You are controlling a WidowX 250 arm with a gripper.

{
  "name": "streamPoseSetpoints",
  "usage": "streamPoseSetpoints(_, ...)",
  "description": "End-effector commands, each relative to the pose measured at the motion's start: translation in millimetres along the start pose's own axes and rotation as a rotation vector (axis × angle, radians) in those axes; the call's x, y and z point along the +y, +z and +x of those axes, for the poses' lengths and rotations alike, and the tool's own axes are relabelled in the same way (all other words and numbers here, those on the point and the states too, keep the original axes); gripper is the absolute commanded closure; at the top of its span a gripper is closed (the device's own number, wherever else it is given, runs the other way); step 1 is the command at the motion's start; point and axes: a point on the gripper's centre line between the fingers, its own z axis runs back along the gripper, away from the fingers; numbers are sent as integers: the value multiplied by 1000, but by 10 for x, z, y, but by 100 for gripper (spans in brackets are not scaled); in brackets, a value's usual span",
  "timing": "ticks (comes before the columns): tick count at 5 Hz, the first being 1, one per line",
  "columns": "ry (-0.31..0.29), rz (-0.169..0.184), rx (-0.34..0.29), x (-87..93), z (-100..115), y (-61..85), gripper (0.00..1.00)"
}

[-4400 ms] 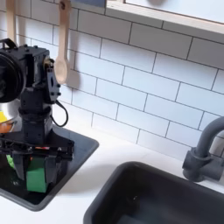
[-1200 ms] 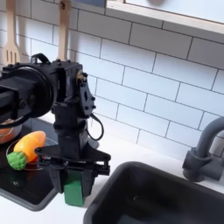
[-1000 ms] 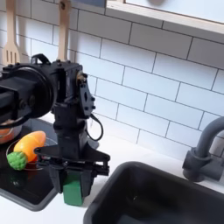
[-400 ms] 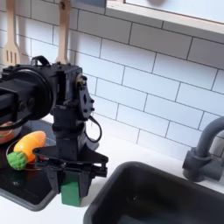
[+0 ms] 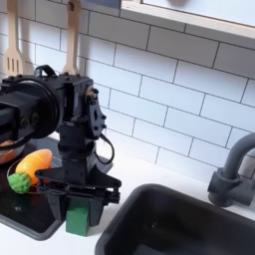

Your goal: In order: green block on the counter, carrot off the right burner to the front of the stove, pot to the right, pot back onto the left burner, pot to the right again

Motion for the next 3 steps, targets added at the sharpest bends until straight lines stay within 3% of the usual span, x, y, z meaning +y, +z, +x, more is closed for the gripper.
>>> streamPoseSetpoints(1, 1, 0, -7, -17, 8, 41, 0)
streamPoseSetpoints(2, -2, 10, 4, -6, -10, 23, 0)
streamPoseSetpoints(3, 10, 9, -10, 15, 12, 99, 0)
